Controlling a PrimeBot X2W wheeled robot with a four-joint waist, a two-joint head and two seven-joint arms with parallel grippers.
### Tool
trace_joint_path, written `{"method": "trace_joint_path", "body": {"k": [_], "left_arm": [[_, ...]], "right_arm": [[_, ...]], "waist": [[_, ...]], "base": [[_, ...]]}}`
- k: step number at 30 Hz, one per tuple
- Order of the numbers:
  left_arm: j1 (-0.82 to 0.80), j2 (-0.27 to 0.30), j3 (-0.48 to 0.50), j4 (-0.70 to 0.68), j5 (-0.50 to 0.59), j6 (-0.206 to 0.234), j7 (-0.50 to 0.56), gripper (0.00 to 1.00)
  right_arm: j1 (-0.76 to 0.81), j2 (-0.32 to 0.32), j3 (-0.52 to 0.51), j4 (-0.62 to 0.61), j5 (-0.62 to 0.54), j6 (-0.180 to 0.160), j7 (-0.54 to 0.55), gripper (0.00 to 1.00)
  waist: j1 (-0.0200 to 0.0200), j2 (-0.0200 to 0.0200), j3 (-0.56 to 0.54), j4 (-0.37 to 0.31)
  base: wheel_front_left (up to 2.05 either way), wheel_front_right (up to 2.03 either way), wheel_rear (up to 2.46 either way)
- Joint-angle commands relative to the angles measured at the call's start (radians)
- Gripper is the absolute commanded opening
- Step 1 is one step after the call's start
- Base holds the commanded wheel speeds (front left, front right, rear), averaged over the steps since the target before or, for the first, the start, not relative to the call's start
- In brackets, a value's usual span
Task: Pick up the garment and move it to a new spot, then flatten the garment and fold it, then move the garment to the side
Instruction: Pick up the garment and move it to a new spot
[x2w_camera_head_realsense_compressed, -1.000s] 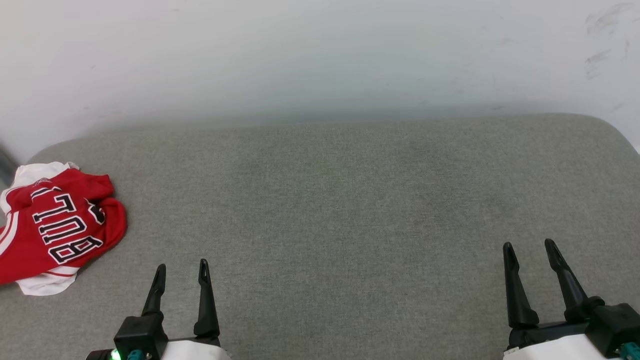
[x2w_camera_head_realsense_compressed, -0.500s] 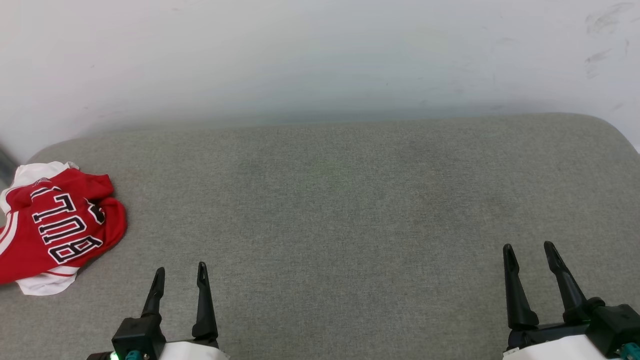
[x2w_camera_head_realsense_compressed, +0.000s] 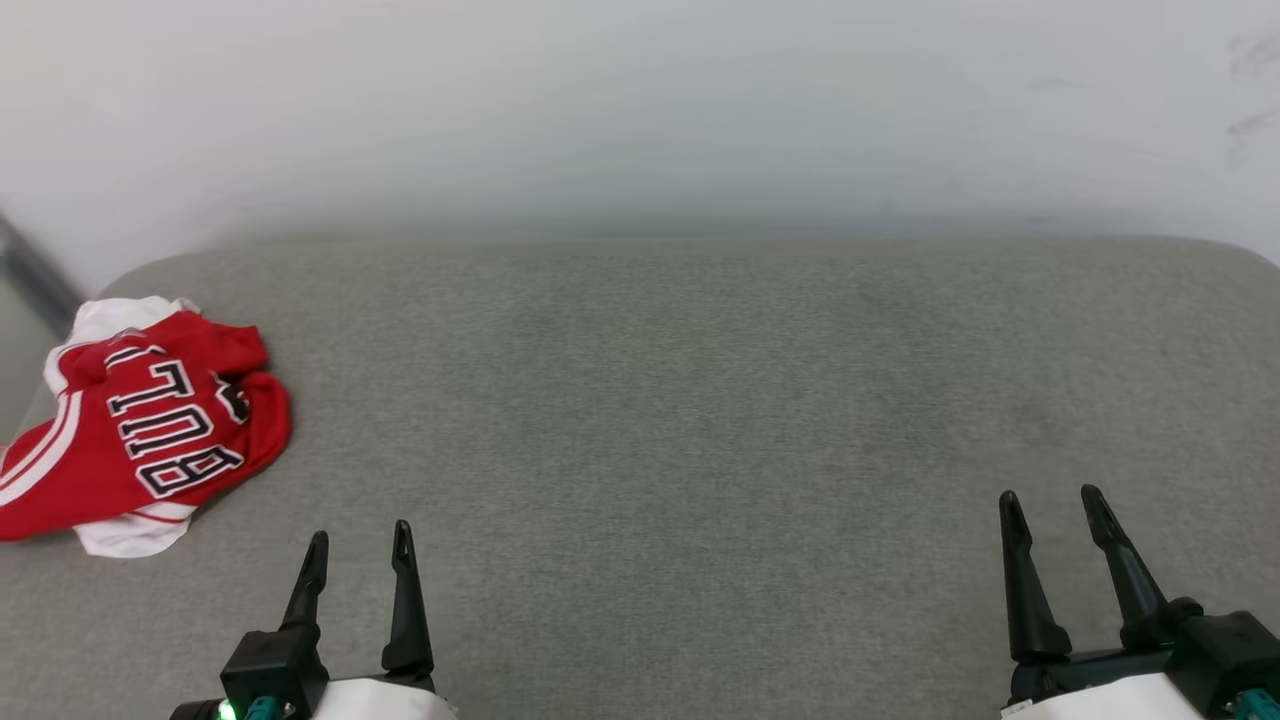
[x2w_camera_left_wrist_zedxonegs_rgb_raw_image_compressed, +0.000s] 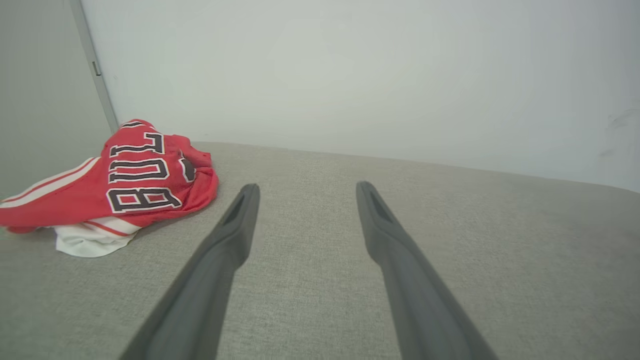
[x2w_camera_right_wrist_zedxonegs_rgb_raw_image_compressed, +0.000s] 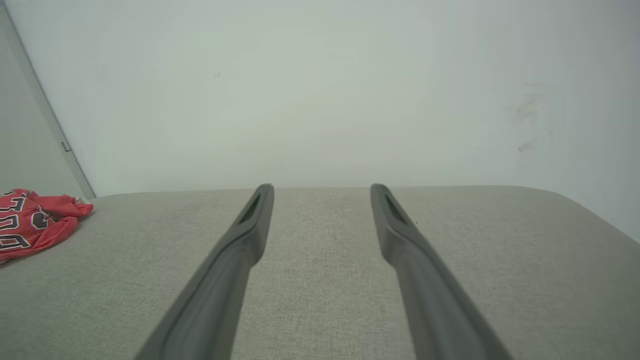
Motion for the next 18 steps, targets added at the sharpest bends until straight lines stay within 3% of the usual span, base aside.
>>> {"method": "trace_joint_path", "body": {"k": [1,18], "left_arm": [[-0.009,0.003,0.004,0.001,0.001,0.006,-0.003,1.0],[0.003,0.002,0.044,-0.01,-0.011,0.031,-0.003,1.0]], "right_arm": [[0.015,0.001,0.002,-0.007,-0.008,0.0,-0.003,1.0],[0.027,0.001,0.02,-0.026,-0.04,0.0,-0.003,1.0]], "waist": [[0.0,0.0,-0.001,0.036],[0.0,0.0,-0.003,0.279]], "base": [[0.0,0.0,0.0],[0.0,0.0,0.0]]}}
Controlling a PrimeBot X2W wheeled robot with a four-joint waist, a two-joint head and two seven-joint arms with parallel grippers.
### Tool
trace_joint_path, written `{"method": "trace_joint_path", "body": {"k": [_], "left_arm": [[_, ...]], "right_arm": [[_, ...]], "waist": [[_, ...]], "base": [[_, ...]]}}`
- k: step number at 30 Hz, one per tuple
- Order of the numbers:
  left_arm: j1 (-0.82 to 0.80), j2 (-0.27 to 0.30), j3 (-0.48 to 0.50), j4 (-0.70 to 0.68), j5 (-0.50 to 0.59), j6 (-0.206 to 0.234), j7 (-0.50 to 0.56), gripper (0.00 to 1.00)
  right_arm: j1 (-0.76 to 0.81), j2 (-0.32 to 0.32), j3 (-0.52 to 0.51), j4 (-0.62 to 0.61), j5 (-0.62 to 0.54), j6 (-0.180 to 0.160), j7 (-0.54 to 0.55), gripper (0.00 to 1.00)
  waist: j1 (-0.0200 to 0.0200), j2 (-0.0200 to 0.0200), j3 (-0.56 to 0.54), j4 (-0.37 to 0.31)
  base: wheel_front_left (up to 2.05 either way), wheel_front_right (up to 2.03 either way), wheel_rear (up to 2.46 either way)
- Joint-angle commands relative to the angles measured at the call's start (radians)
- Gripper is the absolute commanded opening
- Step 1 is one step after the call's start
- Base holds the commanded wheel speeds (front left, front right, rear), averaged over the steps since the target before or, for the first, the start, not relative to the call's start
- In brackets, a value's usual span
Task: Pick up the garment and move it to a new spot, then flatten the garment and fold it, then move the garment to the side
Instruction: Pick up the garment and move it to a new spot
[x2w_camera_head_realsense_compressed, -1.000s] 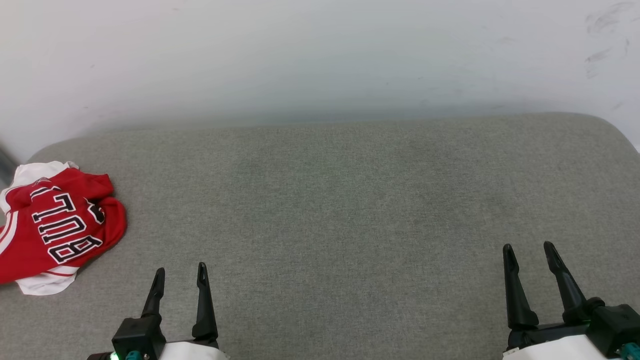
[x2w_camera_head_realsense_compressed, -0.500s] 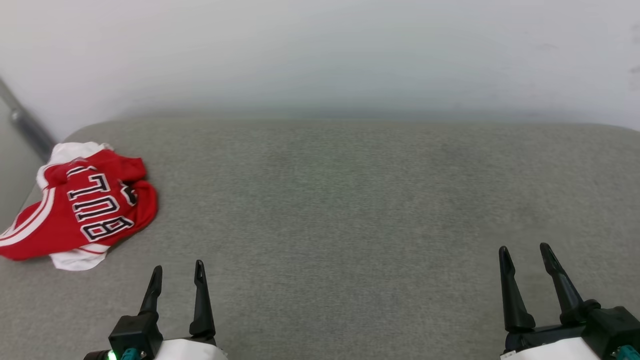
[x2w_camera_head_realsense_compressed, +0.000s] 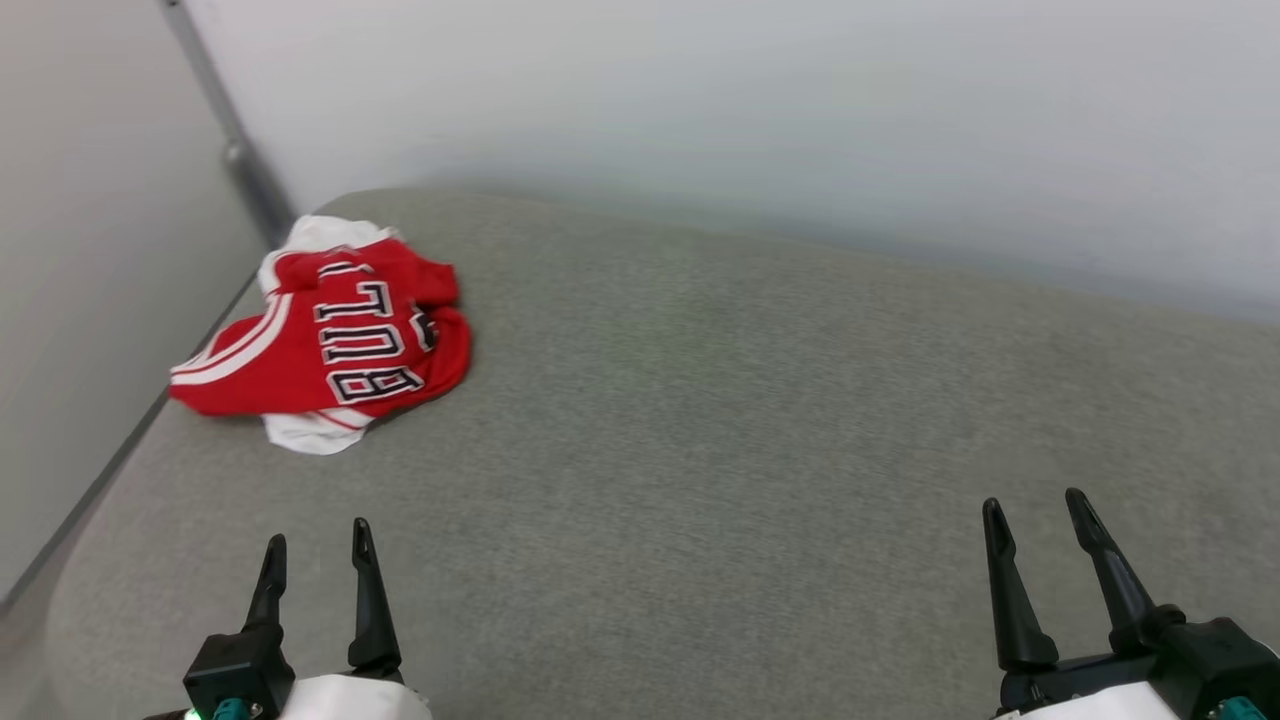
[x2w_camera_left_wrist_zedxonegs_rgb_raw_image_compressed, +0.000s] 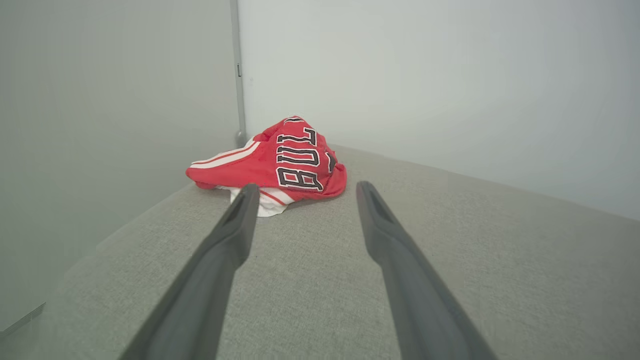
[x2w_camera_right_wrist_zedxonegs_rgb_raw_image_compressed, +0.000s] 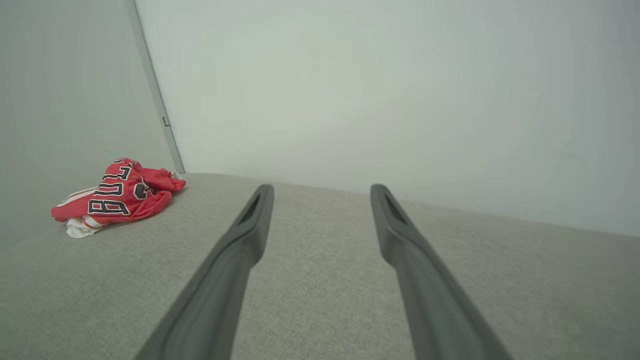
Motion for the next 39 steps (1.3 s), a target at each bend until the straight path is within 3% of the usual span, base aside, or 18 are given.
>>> {"method": "trace_joint_path", "body": {"k": [1,12,23,30,39], "left_arm": [[0.003,0.002,0.004,-0.005,0.0,0.004,-0.003,1.0],[0.021,0.002,0.038,-0.019,-0.009,0.014,-0.003,1.0],[0.013,0.002,0.097,-0.024,-0.024,-0.002,-0.003,1.0],[-0.146,0.01,0.19,-0.026,-0.023,-0.099,-0.003,1.0],[-0.517,0.129,0.294,0.038,-0.008,-0.195,-0.003,1.0]], "right_arm": [[0.011,0.001,0.003,-0.005,-0.005,0.0,-0.002,1.0],[0.019,0.001,0.023,-0.006,-0.015,0.0,-0.002,1.0],[0.008,0.001,0.03,-0.007,-0.026,0.0,-0.002,1.0],[-0.027,0.001,0.017,-0.029,-0.062,0.0,-0.002,1.0],[-0.119,0.0,-0.01,-0.076,-0.137,0.0,-0.003,1.0]], "waist": [[0.0,0.0,0.0,0.057],[0.0,0.0,-0.011,0.194],[0.0,0.0,0.002,0.183],[0.0,0.0,0.076,0.154],[0.0,0.0,0.272,0.106]], "base": [[0.0,0.0,0.0],[0.0,0.0,0.0],[0.0,0.0,0.0],[0.0,0.0,0.0],[0.0,0.0,0.0]]}}
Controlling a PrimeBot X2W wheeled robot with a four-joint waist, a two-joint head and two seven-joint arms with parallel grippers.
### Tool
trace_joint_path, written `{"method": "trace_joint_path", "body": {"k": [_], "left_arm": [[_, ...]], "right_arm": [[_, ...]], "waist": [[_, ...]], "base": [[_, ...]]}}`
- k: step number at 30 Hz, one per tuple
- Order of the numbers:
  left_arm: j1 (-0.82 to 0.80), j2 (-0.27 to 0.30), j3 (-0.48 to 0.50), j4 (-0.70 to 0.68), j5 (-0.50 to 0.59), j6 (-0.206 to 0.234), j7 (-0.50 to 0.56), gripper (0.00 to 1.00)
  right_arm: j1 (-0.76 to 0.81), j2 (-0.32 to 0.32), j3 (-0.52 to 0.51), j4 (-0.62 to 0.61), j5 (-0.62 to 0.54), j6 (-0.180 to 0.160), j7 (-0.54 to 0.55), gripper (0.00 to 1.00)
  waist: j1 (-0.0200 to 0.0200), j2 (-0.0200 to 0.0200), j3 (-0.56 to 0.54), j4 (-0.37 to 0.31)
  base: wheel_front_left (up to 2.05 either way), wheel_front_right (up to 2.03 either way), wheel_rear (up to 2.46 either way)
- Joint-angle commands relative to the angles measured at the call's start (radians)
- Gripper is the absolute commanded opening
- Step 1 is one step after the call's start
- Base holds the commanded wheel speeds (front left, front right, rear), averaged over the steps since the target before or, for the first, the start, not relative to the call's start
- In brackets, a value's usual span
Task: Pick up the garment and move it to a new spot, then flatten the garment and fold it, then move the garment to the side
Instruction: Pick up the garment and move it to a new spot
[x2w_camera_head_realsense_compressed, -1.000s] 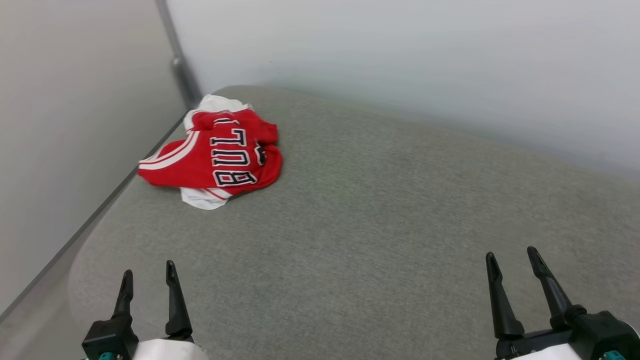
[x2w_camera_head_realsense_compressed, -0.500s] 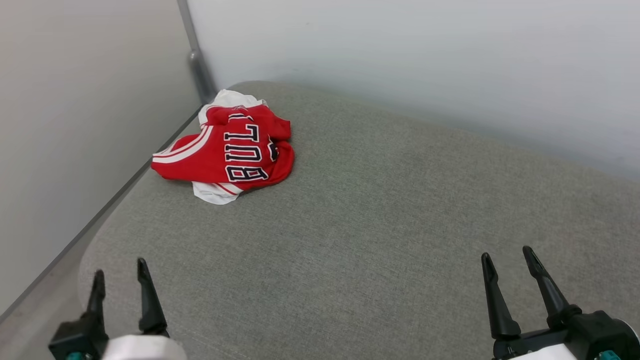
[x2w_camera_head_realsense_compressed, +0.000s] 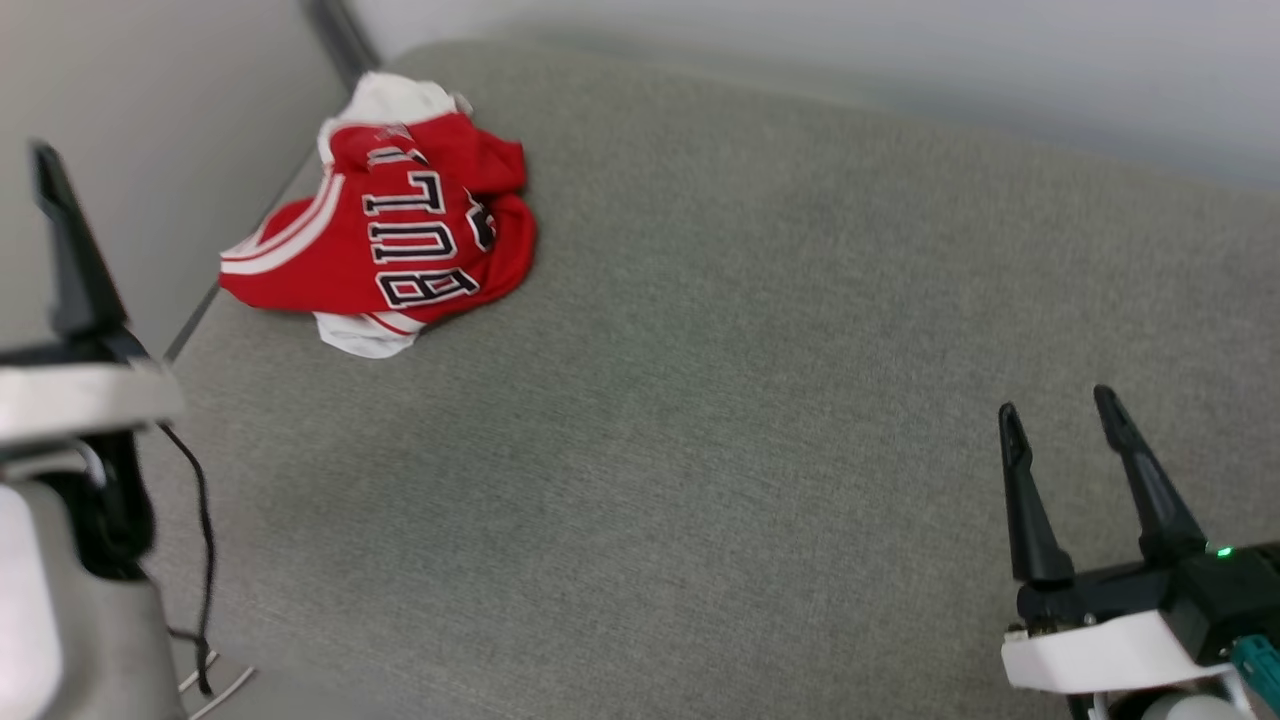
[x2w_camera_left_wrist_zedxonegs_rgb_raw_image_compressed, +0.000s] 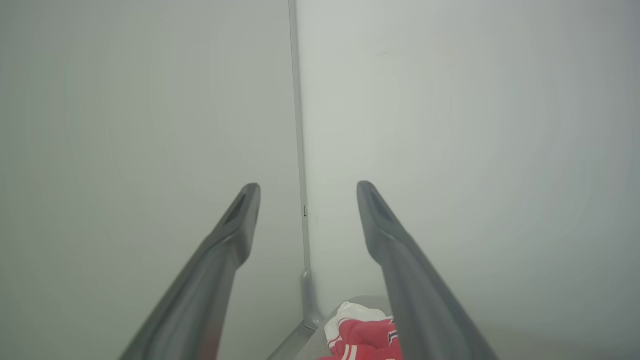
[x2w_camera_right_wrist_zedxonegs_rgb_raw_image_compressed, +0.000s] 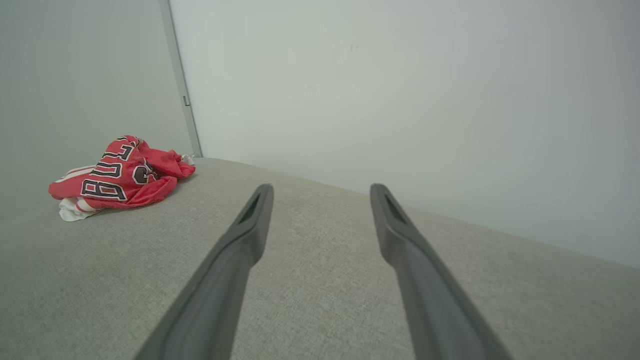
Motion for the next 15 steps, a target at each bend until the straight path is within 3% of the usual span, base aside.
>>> {"method": "trace_joint_path", "body": {"k": [1,9,15], "left_arm": [[-0.07,0.023,0.016,0.018,-0.007,-0.013,-0.002,1.0],[-0.349,0.191,0.028,0.218,-0.093,-0.047,-0.002,1.0],[-0.485,0.326,-0.112,0.391,-0.214,-0.049,0.098,1.0]], "right_arm": [[-0.032,0.0,-0.005,-0.015,-0.021,0.0,-0.002,1.0],[-0.094,0.0,-0.03,-0.062,-0.086,0.0,-0.002,1.0],[-0.125,-0.018,-0.039,-0.104,-0.105,0.0,-0.002,1.0]], "waist": [[-0.0001,0.0,0.105,-0.039],[-0.0001,0.0,0.258,-0.086],[-0.0001,0.0,0.327,-0.109]], "base": [[0.0,0.0,0.0],[0.0,0.0,0.0],[0.0,0.0,0.0]]}}
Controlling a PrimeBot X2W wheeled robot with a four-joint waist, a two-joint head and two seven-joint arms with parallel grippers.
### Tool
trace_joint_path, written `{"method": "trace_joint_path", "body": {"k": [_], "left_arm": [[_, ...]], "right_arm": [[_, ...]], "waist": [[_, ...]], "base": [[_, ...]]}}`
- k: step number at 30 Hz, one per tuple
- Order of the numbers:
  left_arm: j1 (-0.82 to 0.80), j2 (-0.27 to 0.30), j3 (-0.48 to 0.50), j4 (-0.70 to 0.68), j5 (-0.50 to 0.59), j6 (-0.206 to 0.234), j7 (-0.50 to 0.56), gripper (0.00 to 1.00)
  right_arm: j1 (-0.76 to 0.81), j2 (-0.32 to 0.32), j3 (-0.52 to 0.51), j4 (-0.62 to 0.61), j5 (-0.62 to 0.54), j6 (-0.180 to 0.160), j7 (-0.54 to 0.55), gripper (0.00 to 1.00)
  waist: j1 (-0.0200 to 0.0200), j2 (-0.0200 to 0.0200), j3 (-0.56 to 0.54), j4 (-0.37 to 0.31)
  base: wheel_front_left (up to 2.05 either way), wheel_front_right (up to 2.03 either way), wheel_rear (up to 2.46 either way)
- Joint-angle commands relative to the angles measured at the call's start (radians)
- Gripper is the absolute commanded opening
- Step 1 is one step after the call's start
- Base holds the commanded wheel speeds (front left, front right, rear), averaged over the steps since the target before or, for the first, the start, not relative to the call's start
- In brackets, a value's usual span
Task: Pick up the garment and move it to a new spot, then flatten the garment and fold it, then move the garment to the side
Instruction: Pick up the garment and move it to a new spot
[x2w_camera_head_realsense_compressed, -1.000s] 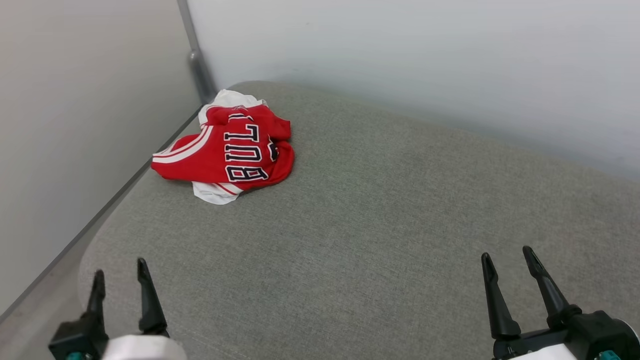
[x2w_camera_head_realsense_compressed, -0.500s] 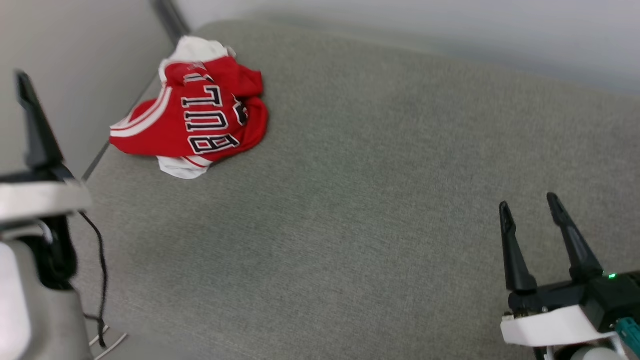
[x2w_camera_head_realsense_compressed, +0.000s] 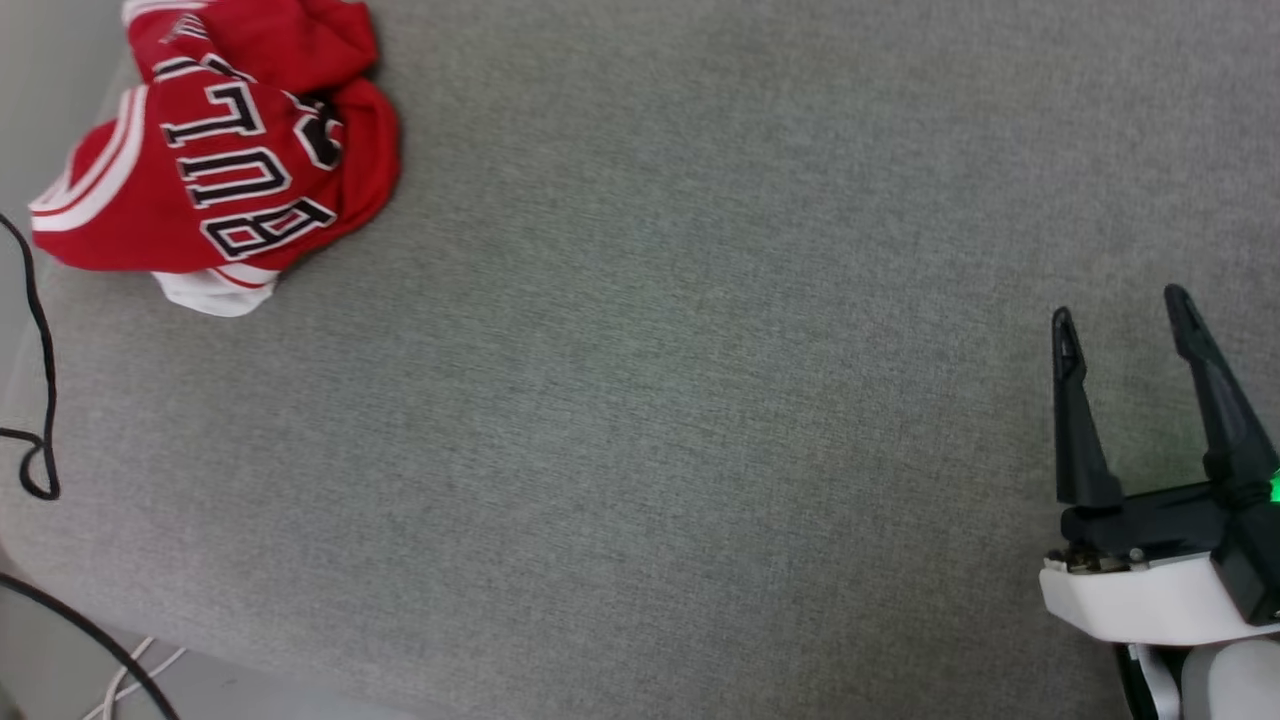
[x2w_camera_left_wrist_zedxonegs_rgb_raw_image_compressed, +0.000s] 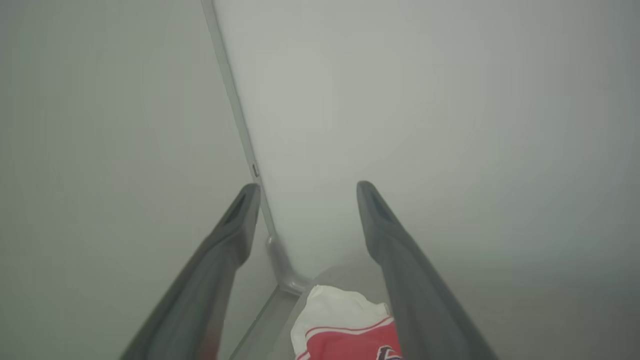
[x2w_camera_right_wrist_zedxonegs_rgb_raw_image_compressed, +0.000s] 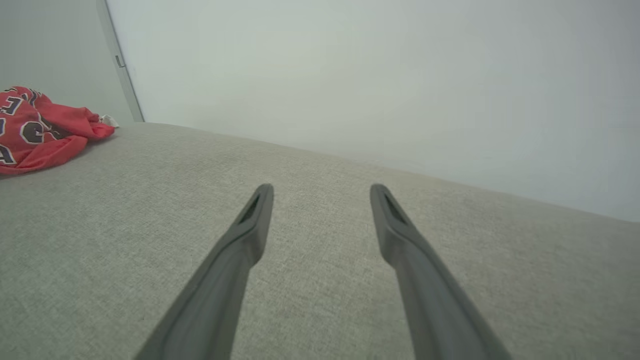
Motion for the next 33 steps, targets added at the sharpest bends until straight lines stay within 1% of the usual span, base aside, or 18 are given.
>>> {"method": "trace_joint_path", "body": {"k": [1,5,9,14,16,19,21,23,25,28,29,30,31,33], "left_arm": [[-0.033,0.044,-0.059,0.042,-0.057,-0.001,0.069,1.0],[-0.075,0.132,-0.185,0.09,-0.201,-0.001,0.223,1.0],[-0.082,0.204,-0.308,0.1,-0.364,-0.001,0.385,1.0],[-0.051,0.273,-0.444,0.09,-0.568,-0.001,0.606,1.0],[-0.046,0.301,-0.48,0.085,-0.629,-0.001,0.663,1.0],[-0.028,0.313,-0.532,0.102,-0.723,-0.001,0.753,1.0],[-0.025,0.316,-0.566,0.117,-0.765,-0.001,0.809,1.0],[-0.028,0.311,-0.597,0.135,-0.785,-0.001,0.839,1.0],[-0.029,0.289,-0.636,0.153,-0.798,-0.001,0.867,1.0],[-0.032,0.274,-0.664,0.165,-0.802,-0.001,0.876,1.0],[-0.038,0.272,-0.679,0.168,-0.8,-0.001,0.878,0.96],[-0.043,0.272,-0.69,0.169,-0.796,-0.001,0.873,0.14],[-0.049,0.273,-0.697,0.17,-0.801,-0.001,0.869,0.0],[-0.069,0.284,-0.705,0.169,-0.808,-0.002,0.85,0.0]], "right_arm": [[-0.023,-0.012,-0.002,-0.018,-0.009,0.0,-0.003,1.0],[-0.035,-0.022,0.003,-0.046,-0.014,0.0,-0.003,1.0],[-0.044,-0.032,0.01,-0.075,-0.015,0.0,-0.003,1.0],[-0.054,-0.048,0.022,-0.099,-0.016,0.0,-0.003,1.0],[-0.057,-0.049,0.021,-0.106,-0.017,0.0,-0.003,1.0],[-0.059,-0.05,0.024,-0.108,-0.018,0.0,-0.003,1.0],[-0.06,-0.052,0.026,-0.107,-0.019,0.0,-0.003,1.0],[-0.065,-0.053,0.027,-0.11,-0.02,0.0,-0.003,1.0],[-0.066,-0.054,0.028,-0.112,-0.02,0.0,-0.003,1.0],[-0.066,-0.055,0.031,-0.112,-0.022,0.0,-0.003,1.0],[-0.068,-0.055,0.033,-0.11,-0.022,0.0,-0.003,1.0],[-0.069,-0.055,0.034,-0.108,-0.022,0.0,-0.003,1.0],[-0.071,-0.054,0.038,-0.104,-0.02,0.0,-0.003,1.0],[-0.074,-0.052,0.043,-0.099,-0.015,0.0,-0.003,1.0]], "waist": [[-0.0003,0.0,0.05,-0.029],[-0.0003,0.0,0.081,-0.044],[-0.0003,0.0,0.108,-0.056],[-0.0003,0.0,0.145,-0.075],[-0.0003,0.0,0.159,-0.084],[-0.0003,0.0,0.178,-0.095],[-0.0003,0.0,0.187,-0.1],[-0.0003,0.0,0.196,-0.102],[-0.0003,0.0,0.202,-0.103],[-0.0003,0.0,0.206,-0.102],[-0.0003,0.0,0.206,-0.101],[-0.0003,0.0,0.205,-0.1],[-0.0003,0.0,0.202,-0.1],[-0.0003,0.0,0.189,-0.097]], "base": [[0.0,0.0,0.0],[0.0,0.0,0.0],[0.0,0.0,0.0],[0.0,0.0,0.0],[0.0,0.0,0.0],[0.0,0.0,0.0],[0.0,0.0,0.0],[0.0,0.0,0.0],[0.0,0.0,0.0],[0.0,0.0,0.0],[0.0,0.0,0.0],[0.0,0.0,0.0],[0.0,0.0,0.0],[0.0,0.0,0.0]]}}
